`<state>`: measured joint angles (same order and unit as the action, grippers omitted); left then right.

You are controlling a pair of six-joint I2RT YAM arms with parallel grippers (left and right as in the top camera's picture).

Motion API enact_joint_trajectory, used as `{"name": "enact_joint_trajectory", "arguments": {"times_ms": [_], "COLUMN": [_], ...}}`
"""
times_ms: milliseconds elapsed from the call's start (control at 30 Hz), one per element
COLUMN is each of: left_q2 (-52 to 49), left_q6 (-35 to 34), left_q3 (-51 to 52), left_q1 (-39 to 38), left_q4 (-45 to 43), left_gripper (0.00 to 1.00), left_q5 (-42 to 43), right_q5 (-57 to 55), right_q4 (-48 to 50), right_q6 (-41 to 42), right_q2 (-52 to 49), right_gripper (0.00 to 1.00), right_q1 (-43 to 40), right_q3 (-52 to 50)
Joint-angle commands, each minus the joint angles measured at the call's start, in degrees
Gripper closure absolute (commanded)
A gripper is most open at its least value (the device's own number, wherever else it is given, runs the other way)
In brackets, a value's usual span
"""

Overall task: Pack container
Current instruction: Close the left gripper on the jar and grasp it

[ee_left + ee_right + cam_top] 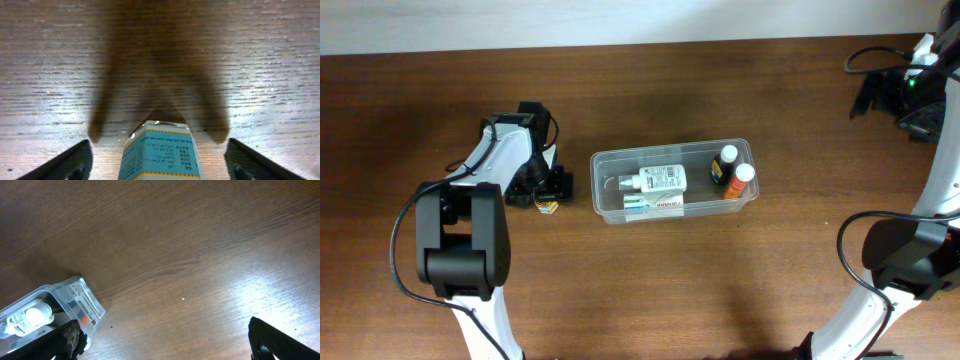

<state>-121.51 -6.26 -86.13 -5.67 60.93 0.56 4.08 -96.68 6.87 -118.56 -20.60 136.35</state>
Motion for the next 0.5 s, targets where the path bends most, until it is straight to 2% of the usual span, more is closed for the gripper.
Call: {"name": "enact_joint_trajectory", "arguments": {"times_ms": [0, 133, 467], "left_q2": [-0.6, -0.7, -0.6], "left_q6": [0.0, 0.0, -0.6], "left_q3": [0.6, 0.6, 0.6], "left_q1": [0.3, 0.3, 0.3], "left_q4": [-0.4, -0.5, -0.5], "left_gripper": [0.18, 0.18, 0.34], "left_q5": [-0.6, -0.5, -0.5], "right_q5": [-0.1, -0.1, -0.1], "right_q4": [0.0, 0.0, 0.0], "right_q6": [-0.2, -0.2, -0.2], "right_q2": [1.1, 1.1, 1.1], "right_gripper": [0.02, 0.02, 0.02], "right_q1": [-0.4, -0.4, -0.4], "right_q3": [-0.2, -0.2, -0.2]}}
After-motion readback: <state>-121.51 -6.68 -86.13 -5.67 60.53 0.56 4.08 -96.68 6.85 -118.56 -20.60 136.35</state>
